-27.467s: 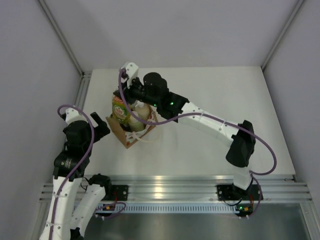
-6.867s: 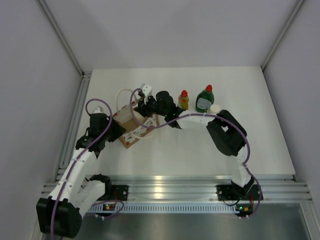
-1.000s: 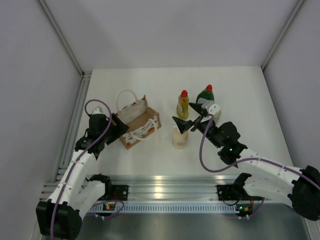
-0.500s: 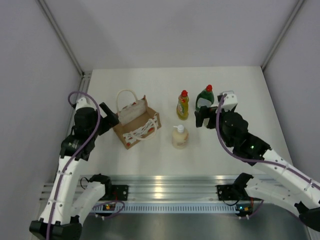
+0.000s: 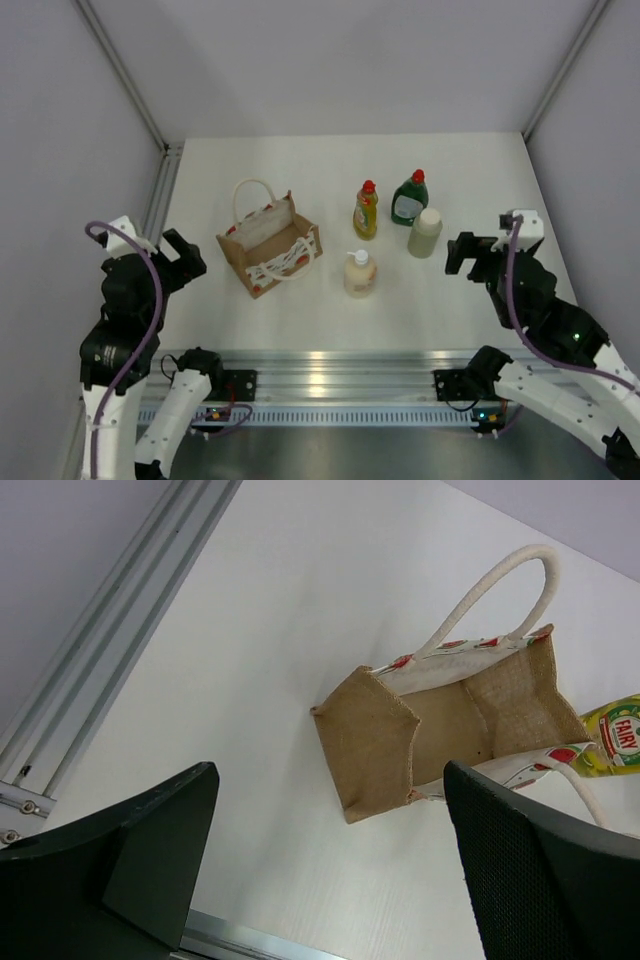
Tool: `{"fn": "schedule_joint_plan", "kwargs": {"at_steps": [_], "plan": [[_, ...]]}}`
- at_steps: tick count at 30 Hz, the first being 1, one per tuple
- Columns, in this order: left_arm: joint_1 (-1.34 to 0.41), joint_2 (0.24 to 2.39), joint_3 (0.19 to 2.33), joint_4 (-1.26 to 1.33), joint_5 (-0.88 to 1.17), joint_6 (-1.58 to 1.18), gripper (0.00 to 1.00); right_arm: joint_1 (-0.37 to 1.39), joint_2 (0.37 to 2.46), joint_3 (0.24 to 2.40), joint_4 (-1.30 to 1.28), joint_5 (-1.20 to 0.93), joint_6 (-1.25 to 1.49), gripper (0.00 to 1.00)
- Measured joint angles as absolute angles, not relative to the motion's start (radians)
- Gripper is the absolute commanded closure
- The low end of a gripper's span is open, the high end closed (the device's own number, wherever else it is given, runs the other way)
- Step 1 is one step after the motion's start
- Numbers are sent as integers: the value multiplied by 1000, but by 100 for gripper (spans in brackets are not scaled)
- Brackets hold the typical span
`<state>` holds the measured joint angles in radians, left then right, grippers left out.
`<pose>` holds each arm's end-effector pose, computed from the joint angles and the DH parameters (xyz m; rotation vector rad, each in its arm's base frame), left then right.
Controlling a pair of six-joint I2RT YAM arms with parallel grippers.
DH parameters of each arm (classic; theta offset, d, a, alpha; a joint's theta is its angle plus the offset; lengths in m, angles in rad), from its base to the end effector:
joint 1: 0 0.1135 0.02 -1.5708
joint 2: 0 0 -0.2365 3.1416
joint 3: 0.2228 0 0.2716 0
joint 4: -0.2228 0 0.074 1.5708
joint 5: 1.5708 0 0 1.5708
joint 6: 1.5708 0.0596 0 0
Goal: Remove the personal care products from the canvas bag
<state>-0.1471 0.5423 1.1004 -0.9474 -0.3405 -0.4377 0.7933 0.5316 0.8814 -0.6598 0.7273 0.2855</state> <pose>0.1323 0.0005 0.3773 -0.4981 1.8719 -0.0552 0.1386 0.0843 0.3444 0.0306 1.8012 0.0838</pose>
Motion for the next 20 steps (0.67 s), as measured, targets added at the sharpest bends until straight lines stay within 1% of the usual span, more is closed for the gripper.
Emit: {"fn": "schedule_joint_plan", "kwargs": {"at_steps": [5,8,20], "plan": [[-149,456,1096,-959,-345,-403,2,793,399,900,-735,798,281,1],[-151,434,1095,-960,-362,-393,2,793,359,900,-758,826,279,1],[-152,424,1087,-962,-371,-390,2,793,348,900,-778,860,262,1]]}}
